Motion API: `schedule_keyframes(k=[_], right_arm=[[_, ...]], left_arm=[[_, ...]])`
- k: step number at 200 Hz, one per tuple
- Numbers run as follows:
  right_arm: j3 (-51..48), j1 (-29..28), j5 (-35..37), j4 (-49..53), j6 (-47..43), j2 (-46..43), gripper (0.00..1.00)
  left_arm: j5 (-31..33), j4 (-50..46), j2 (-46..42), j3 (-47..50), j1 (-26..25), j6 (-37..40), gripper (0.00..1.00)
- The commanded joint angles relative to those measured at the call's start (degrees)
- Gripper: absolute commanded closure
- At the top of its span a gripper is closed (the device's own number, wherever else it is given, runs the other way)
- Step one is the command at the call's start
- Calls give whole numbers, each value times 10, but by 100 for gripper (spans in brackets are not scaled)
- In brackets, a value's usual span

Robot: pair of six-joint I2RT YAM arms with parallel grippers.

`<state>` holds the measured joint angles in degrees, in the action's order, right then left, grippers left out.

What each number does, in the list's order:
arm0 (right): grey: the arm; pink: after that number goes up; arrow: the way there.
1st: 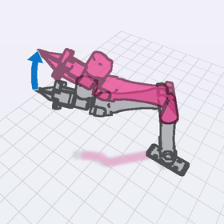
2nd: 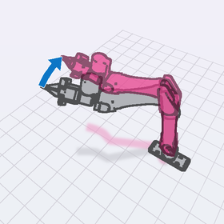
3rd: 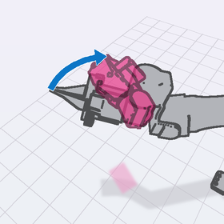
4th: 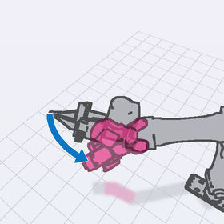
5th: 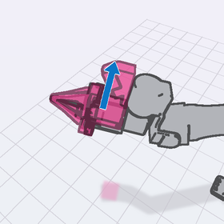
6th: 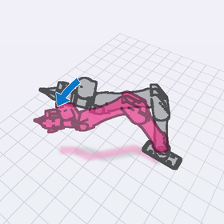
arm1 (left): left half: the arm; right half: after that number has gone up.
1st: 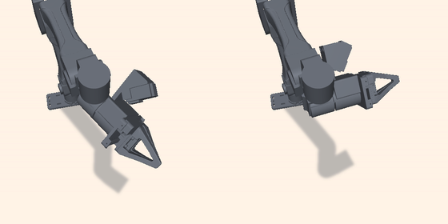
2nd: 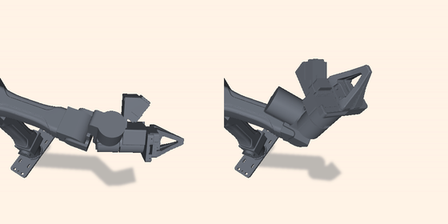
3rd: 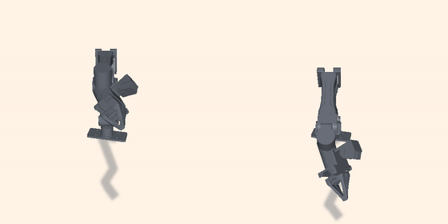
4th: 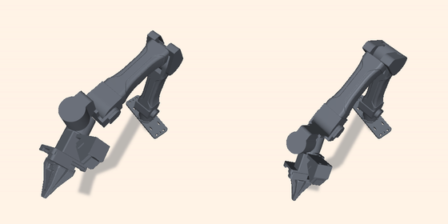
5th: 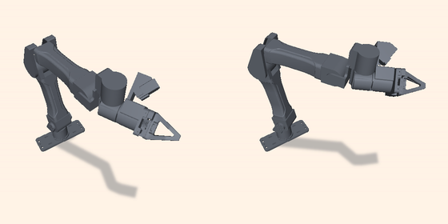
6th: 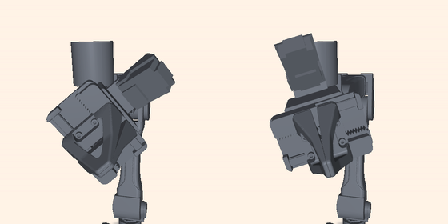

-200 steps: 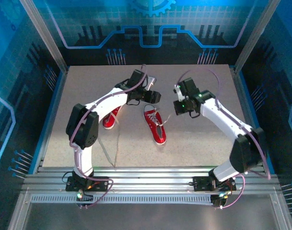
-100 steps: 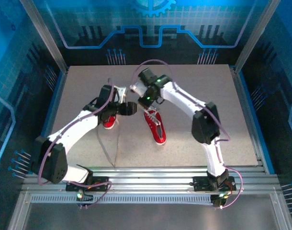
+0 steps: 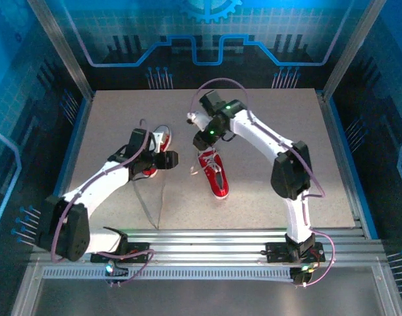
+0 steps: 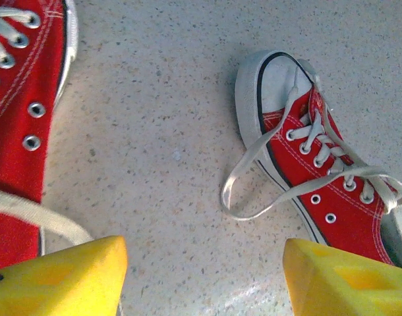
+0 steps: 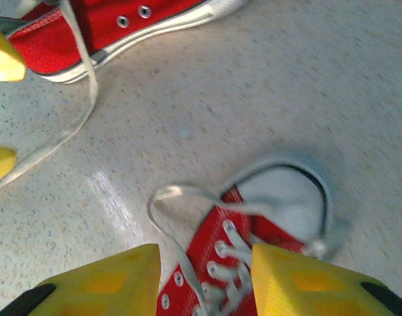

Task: Tie the shoes

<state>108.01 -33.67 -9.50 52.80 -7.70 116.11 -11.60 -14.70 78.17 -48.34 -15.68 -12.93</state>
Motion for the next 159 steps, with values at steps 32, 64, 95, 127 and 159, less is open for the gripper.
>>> schedule_keyframes(k=[32, 64, 95, 127, 159], right_arm=[[-183, 37, -32, -58, 47, -85, 61], [-231, 43, -47, -77, 52, -95, 61], [-244, 45, -53, -83, 50, -86, 64], [-244, 46, -57, -85, 47, -83, 74], [-247, 46, -64, -85, 46, -78, 75]], left_arm=[[-58, -32, 173, -145, -21, 75, 40], [-57, -36, 246, -202, -58, 108, 41], [-46, -31, 288, -232, -72, 122, 44], [-54, -31, 310, -256, -76, 133, 50], [-55, -34, 327, -272, -82, 145, 52]])
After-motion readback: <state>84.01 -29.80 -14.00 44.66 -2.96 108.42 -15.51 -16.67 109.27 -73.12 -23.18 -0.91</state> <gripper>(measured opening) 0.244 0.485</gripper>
